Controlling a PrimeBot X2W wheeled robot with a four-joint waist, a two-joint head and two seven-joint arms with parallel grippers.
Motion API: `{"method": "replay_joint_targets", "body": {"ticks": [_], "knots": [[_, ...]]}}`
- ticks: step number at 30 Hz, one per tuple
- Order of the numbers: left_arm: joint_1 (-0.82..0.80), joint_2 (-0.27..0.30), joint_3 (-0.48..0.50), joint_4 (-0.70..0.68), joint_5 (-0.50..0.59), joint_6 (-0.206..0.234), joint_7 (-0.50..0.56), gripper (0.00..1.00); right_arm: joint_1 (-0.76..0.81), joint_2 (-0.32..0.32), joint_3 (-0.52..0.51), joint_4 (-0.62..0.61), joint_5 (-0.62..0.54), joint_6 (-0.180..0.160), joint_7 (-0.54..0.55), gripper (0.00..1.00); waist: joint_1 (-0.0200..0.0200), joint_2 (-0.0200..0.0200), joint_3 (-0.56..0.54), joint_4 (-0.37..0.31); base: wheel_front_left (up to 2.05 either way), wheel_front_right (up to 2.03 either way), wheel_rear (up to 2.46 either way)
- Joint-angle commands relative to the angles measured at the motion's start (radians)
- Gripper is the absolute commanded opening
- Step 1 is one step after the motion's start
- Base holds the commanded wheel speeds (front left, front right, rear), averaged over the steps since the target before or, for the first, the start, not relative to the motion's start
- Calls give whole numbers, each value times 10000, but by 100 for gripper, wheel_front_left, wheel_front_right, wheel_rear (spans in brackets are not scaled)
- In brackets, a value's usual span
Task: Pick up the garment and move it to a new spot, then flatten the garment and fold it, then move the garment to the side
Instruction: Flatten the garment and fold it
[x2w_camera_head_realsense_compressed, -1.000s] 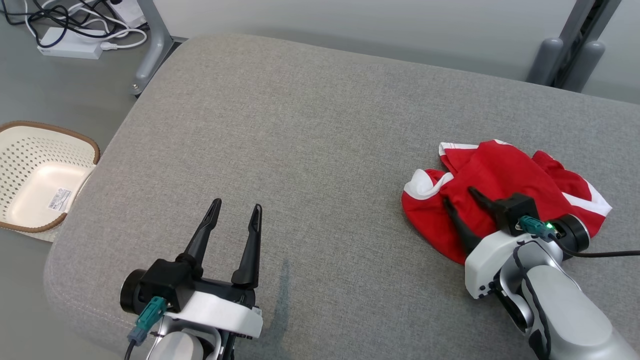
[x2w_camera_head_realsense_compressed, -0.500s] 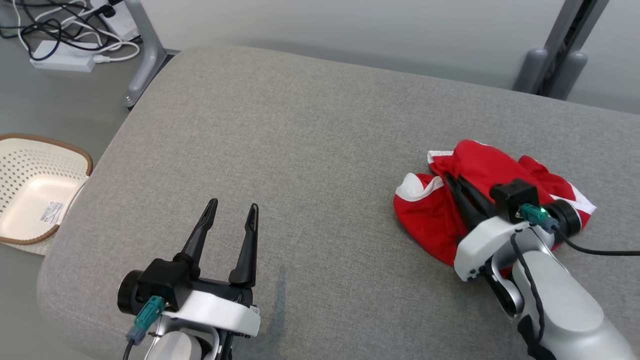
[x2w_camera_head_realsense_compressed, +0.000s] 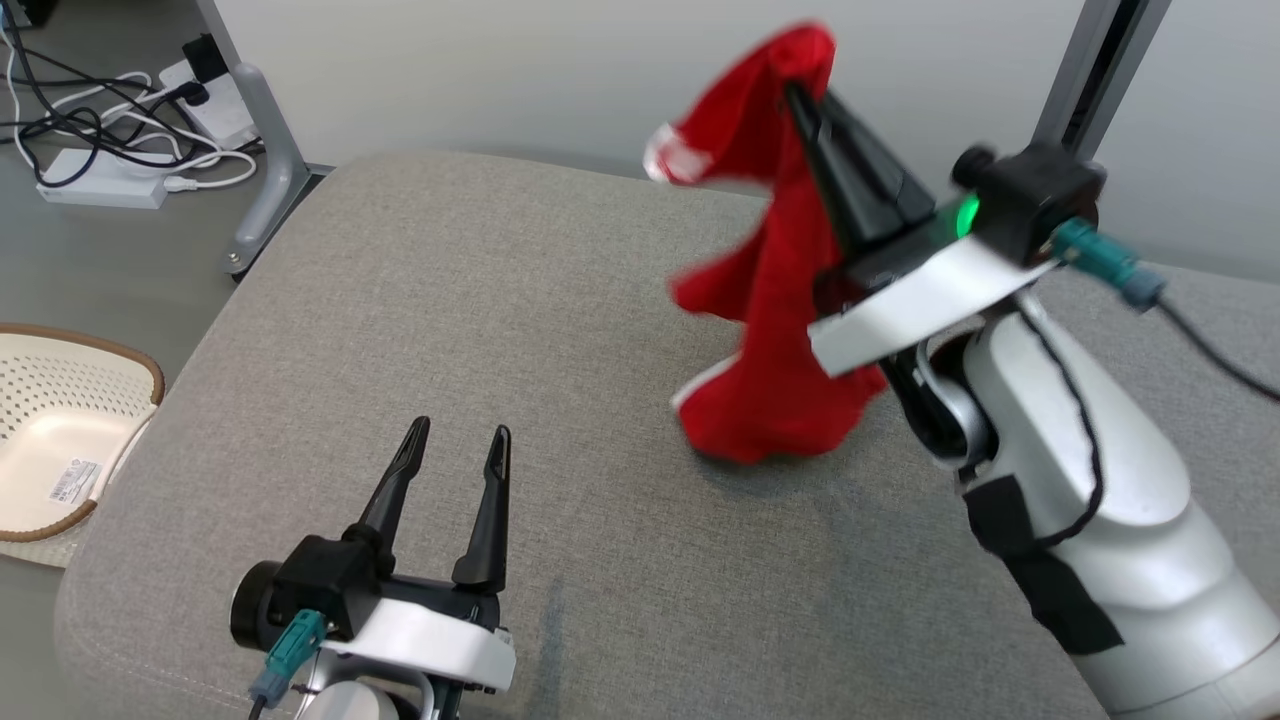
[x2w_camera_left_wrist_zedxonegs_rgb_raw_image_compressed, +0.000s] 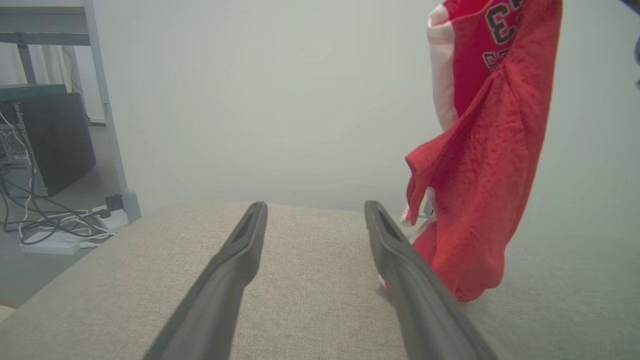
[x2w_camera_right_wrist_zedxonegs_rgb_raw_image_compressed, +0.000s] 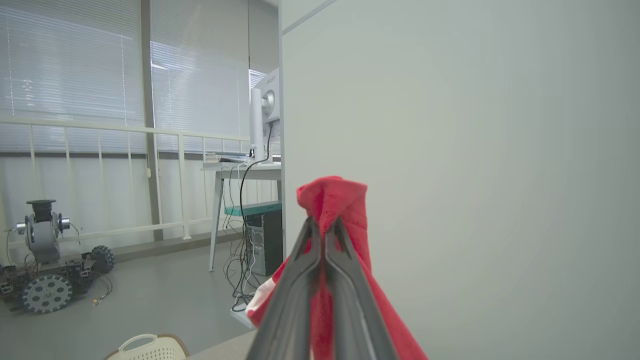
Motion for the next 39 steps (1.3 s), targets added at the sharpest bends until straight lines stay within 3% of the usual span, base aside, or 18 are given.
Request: {"method": "replay_joint_targets", "body": {"ticks": [1,5,13,24,25,26,39], "knots": [[134,32,84,-16,71,50,-8,100,-196,35,-203,-302,305,1,-65,0,0,0,-74,-39,0,0,0],[296,30,181,-62,66,69,-8,100,-162,88,-1135,-1013,1247,0,-87,0,0,0,-203,-126,0,0,0],[257,32,212,-155,-4,69,-8,100,1593,-596,-2327,-33,1394,1,-77,0,0,0,-142,-237,0,0,0],[4,25,281,-125,122,-111,-6,100,3539,-1481,-4524,3093,912,1,441,0,0,0,465,-652,0,0,0],[-19,32,303,-103,154,-145,-6,100,3558,-1466,-4632,3311,885,1,516,33,0,0,514,-714,0,0,0],[-64,35,320,-84,177,-173,-8,100,3573,-1458,-4744,3531,814,1,547,100,0,0,544,-767,0,0,0],[-89,31,294,21,232,-191,-8,100,3280,-1477,-5725,4434,-500,1,384,100,0,0,302,-1494,0,0,0]]}}
